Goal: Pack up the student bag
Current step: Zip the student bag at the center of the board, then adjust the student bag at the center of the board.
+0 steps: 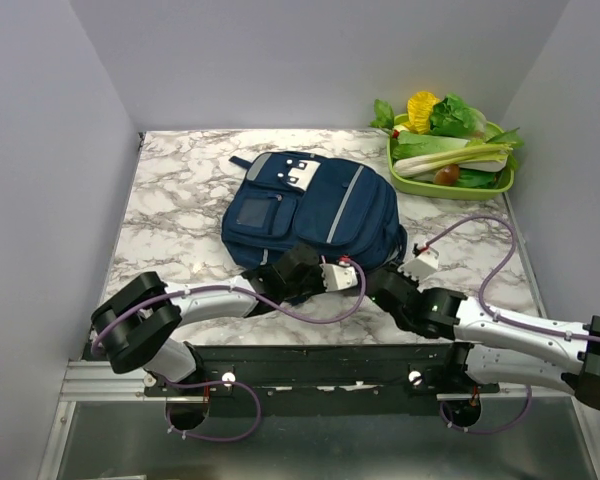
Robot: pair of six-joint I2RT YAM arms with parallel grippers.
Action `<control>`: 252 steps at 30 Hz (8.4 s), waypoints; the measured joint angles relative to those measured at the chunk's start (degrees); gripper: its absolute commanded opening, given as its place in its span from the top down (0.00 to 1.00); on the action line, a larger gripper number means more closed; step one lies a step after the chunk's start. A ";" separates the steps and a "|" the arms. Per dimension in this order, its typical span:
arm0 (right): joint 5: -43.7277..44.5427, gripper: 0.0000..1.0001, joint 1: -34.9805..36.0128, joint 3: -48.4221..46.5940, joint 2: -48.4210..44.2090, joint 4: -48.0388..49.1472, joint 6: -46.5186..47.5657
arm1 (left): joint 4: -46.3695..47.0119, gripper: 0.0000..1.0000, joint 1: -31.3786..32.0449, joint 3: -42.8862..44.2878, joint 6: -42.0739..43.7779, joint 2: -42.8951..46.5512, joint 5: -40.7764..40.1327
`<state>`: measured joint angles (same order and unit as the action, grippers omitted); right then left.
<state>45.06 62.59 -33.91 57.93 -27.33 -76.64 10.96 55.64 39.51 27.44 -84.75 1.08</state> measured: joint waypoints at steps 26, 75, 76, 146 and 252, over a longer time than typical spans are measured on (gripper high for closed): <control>-7.10 0.43 -3.58 2.58 -2.73 11.02 16.48 | -12.20 1.00 -0.44 2.27 -2.80 6.23 -1.11; -7.32 0.99 0.37 -0.15 13.22 23.96 12.33 | -20.55 1.00 -0.87 7.72 -6.56 6.21 0.44; -7.26 1.00 0.35 -0.15 13.22 23.98 12.20 | -20.52 1.00 -0.90 7.74 -6.56 6.21 0.44; -9.01 0.37 -1.77 -14.34 3.28 -30.32 11.23 | -37.03 0.95 -9.57 11.93 -3.06 17.00 2.16; 7.17 0.55 14.71 -18.71 33.77 2.86 23.26 | -43.60 0.84 -29.14 28.55 -17.94 4.00 24.11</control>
<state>52.23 77.30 -52.62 91.70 -24.47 -53.39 -32.64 26.50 68.05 9.50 -80.75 25.19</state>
